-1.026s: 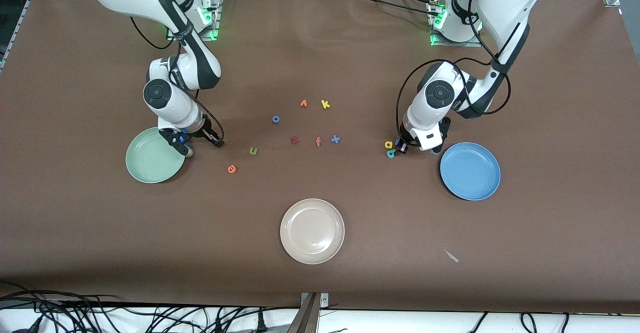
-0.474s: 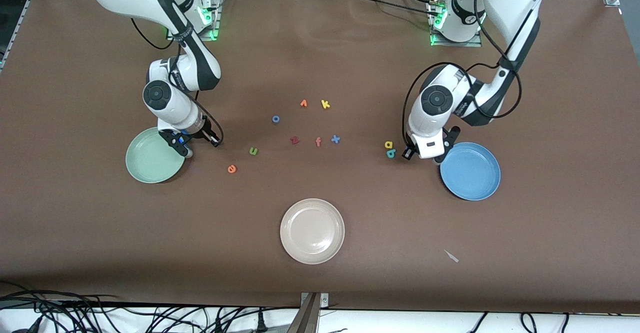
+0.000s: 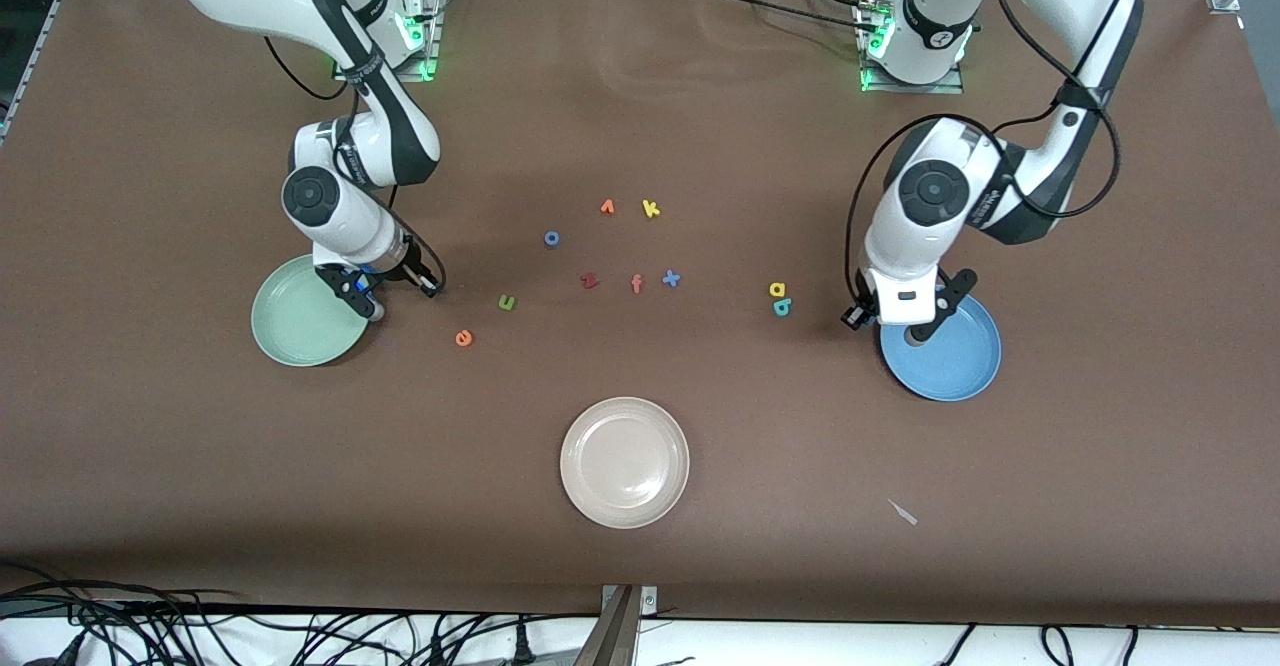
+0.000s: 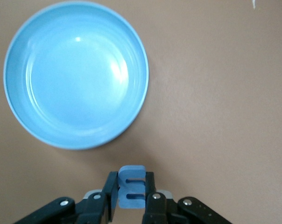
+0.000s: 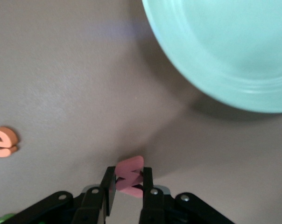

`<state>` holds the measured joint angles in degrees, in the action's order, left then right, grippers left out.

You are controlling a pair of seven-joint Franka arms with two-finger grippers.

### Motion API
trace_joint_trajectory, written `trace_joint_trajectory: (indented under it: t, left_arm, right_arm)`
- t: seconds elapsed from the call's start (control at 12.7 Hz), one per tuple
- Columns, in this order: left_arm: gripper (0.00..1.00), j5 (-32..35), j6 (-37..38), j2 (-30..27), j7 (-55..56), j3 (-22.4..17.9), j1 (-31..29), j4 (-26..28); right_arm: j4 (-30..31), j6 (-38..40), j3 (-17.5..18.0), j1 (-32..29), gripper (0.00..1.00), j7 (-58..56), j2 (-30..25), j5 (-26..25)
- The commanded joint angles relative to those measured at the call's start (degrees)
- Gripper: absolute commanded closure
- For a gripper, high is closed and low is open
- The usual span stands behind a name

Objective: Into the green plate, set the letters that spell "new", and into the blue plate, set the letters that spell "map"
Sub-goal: 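Release the w on the green plate and m on the blue plate, both grippers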

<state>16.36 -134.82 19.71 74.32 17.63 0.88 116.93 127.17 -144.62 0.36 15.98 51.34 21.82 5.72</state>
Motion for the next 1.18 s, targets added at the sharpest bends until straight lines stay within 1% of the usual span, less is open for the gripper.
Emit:
trace_joint_trajectory:
  t: [0.0, 0.16, 0.39, 0.55, 0.63, 0.71, 0.79, 0.87, 0.95, 1.03, 1.11]
  left_arm:
    - [1.0, -3.6, 3.4, -2.2, -11.8, 0.3, -3.7, -0.3]
    - [0.99, -3.7, 3.9, -2.2, -16.7, 0.3, -6.1, -0.2]
    - [0.98, -3.7, 4.6, -2.0, -24.5, 0.3, -9.5, -0.2]
    - [0.96, -3.7, 4.6, -1.6, -30.9, 0.3, -12.0, -0.3]
    - [0.96, -3.7, 3.9, -0.6, -33.6, 0.3, -12.9, -0.4]
    - [0.93, -3.7, 2.9, 1.4, -34.3, 0.3, -13.2, -1.9]
    - [0.89, -3.7, 2.4, 3.9, -34.3, 0.3, -13.2, -3.4]
    - [0.87, -3.7, 2.2, 6.0, -34.3, 0.2, -13.2, -4.7]
    - [0.84, -3.7, 1.8, 7.3, -34.3, 0.2, -13.3, -5.5]
    - [0.74, -3.7, 1.6, 8.4, -34.4, 0.2, -13.7, -6.4]
    - [0.62, -3.7, 1.6, 9.8, -34.4, 0.3, -14.2, -7.8]
  right_arm:
    - [-5.6, 12.4, -3.4, -0.1, 1.0, -6.4, -2.6, -1.8]
    - [-6.2, 14.2, -7.3, -0.1, 1.0, -16.7, -3.9, -1.8]
    - [-6.2, 14.4, -13.1, -0.2, 1.0, -30.1, -3.0, -1.8]
    - [-6.3, 14.0, -14.9, -0.3, 0.99, -35.9, -2.0, -1.8]
    - [-6.4, 14.0, -15.1, -0.3, 0.86, -36.8, -1.9, -1.7]
    - [-6.8, 14.2, -15.1, -0.4, 0.48, -37.1, -1.9, -1.8]
    - [-7.3, 14.5, -15.1, -0.3, 0.0, -37.1, -1.9, -1.7]
    - [-8.3, 14.8, -15.2, -0.3, 0.0, -37.5, -2.0, -1.7]
    - [-9.6, 16.9, -15.2, -0.3, 0.0, -37.4, -2.1, -1.7]
    - [-11.3, 19.9, -15.1, -0.3, 0.0, -36.6, -2.1, -1.6]
    - [-12.5, 22.9, -15.0, 0.1, 0.0, -36.0, -2.1, -1.2]
